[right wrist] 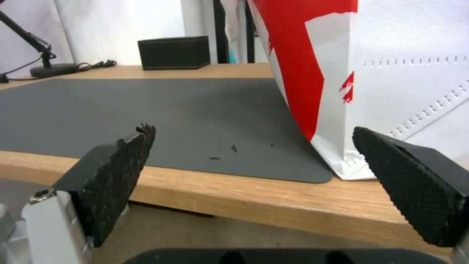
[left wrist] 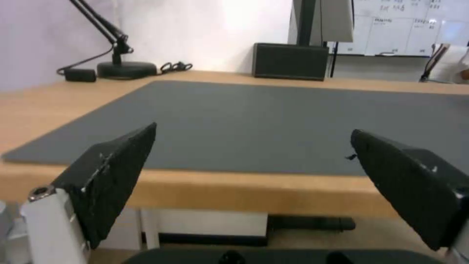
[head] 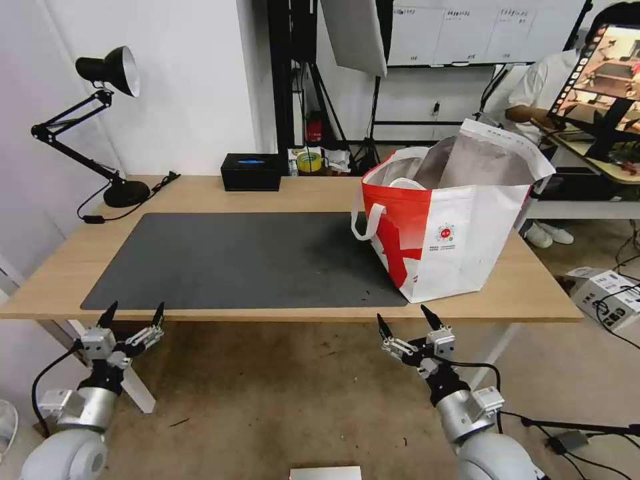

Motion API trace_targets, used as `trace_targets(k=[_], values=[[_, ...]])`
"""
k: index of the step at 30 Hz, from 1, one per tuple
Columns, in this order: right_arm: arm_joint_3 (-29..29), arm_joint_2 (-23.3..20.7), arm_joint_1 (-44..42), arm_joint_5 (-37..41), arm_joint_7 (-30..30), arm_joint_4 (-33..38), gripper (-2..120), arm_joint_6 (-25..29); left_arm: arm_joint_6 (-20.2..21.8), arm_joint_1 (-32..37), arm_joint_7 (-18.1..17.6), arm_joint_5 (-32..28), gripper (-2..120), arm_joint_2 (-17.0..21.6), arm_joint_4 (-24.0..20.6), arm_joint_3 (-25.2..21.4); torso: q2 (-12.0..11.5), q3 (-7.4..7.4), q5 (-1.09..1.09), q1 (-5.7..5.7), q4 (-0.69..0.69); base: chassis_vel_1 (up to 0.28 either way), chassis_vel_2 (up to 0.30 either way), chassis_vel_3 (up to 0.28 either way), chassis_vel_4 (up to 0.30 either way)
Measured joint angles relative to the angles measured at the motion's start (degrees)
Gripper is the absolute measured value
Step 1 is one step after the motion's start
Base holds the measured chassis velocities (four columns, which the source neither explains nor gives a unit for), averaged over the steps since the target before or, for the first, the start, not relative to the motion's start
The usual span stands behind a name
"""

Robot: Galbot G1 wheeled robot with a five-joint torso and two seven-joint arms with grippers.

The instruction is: Pick up the trash from the table and place it into the takeout bag.

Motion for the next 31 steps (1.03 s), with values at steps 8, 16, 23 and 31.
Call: trace_targets(k=[8,16,23,31], values=[[0.0,0.0,0.0,0.0,0.0,0.0,100,0.0,-0.1,0.3,0.1,0.0,100,-0.6,0.0,-0.1,0.0,0.00,0.00,0.00,-0.01,0.000,0.000,0.000,0.000],[0.0,0.0,0.0,0.0,0.0,0.0,100,0.0,-0.1,0.2,0.1,0.0,100,-0.6,0.0,-0.1,0.0,0.00,0.00,0.00,-0.01,0.000,0.000,0.000,0.000],[0.0,0.0,0.0,0.0,0.0,0.0,100,0.0,0.0,0.1,0.1,0.0,100,-0.5,-0.1,0.0,0.0,0.01,0.00,0.00,-0.01,0.000,0.000,0.000,0.000],[0.0,0.0,0.0,0.0,0.0,0.0,100,0.0,0.0,0.1,0.1,-0.1,100,-0.5,-0.1,0.0,0.0,0.01,0.00,0.00,0.00,0.000,0.000,0.000,0.000]])
